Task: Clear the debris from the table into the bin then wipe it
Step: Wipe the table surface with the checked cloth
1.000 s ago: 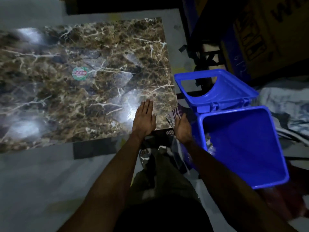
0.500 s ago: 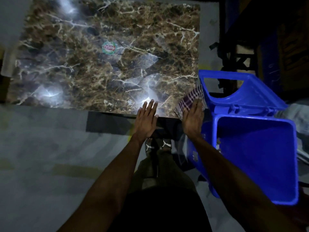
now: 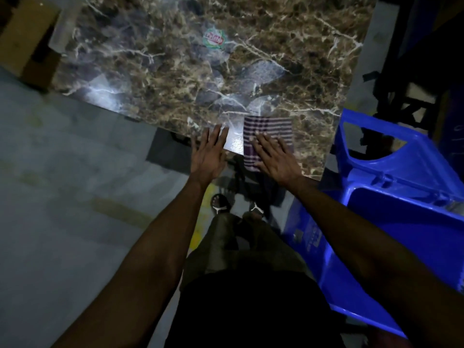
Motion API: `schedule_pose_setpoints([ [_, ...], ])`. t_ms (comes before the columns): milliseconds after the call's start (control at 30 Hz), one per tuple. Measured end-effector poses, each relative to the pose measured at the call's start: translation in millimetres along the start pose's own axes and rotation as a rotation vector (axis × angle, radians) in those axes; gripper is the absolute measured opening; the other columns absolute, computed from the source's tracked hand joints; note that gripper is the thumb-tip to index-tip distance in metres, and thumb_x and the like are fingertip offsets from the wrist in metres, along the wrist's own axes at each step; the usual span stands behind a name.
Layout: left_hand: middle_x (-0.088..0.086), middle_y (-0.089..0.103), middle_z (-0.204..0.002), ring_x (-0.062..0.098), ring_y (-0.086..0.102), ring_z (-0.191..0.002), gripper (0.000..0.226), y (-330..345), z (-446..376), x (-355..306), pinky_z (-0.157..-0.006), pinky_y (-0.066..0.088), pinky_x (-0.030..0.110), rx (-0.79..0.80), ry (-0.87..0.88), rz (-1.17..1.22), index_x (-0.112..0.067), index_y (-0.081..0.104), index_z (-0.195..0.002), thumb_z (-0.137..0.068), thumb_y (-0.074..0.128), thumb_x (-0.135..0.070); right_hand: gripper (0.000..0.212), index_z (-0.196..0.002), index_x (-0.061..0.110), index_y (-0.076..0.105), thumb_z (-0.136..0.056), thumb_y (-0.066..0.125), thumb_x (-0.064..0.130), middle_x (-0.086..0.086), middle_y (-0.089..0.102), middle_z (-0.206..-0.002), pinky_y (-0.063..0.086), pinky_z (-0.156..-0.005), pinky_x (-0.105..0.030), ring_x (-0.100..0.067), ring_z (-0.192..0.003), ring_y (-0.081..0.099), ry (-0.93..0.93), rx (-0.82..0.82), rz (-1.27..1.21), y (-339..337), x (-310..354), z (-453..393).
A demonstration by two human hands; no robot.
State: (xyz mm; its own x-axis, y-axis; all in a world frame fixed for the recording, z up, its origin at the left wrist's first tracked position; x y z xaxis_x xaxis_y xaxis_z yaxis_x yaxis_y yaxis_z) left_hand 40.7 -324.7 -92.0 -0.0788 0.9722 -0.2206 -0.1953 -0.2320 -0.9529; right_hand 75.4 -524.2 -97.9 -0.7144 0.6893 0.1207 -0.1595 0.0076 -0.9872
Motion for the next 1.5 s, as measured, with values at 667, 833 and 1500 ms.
schedule_pose_setpoints([
  [667, -0.001, 0.012, -0.172, 0.024, 0.015, -0.158, 0.067, -43.8, -17.7, 209.8, -0.124, 0.02, 0.056, -0.013, -0.101, 0.083, -0.02, 0.013, -0.165, -0.105, 0.041, -0.034, 0.073, -0.164, 0.009, 0.015, -0.109, 0.028, 0.055, -0.011, 0.015, -0.172, 0.015, -0.127, -0.051, -0.026, -0.159, 0.012, -0.032, -0.055, -0.01, 2.6, 176.0, -218.4],
  [833, 0.0, 0.012, -0.172, 0.023, 0.013, -0.158, 0.066, -69.4, -24.5, 301.4, -0.124, 0.012, 0.054, 0.003, -0.148, 0.121, -0.02, 0.012, -0.165, -0.106, 0.016, -0.049, 0.073, -0.164, 0.009, 0.018, -0.109, 0.032, 0.055, -0.01, 0.016, -0.172, 0.017, -0.127, -0.05, -0.025, -0.159, 0.013, 0.004, -0.044, -0.03, 0.2, 225.4, -281.2],
  [1500, 0.005, 0.025, -0.169, 0.028, 0.02, -0.156, 0.063, -137.7, -40.7, 525.0, -0.124, 0.021, 0.048, -0.071, -0.374, 0.341, -0.015, 0.026, -0.162, -0.103, 0.048, -0.026, 0.073, -0.164, 0.011, 0.022, -0.107, 0.037, 0.053, -0.009, 0.021, -0.171, 0.009, -0.125, -0.045, -0.025, -0.158, 0.019, -0.088, 0.001, -0.067, 2.6, 398.0, -500.4],
])
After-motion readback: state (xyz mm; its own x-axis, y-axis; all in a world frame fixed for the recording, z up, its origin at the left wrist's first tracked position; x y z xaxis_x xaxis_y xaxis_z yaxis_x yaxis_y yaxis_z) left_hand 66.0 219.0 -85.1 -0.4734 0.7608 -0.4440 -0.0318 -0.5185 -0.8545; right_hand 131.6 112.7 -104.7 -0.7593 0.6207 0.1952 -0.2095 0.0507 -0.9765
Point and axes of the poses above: each hand's wrist, its own z-axis away from the middle knuckle, its own y-axis out of the palm, x = y × z, the point moved 9 cm from there along -z, towards the middle knuckle
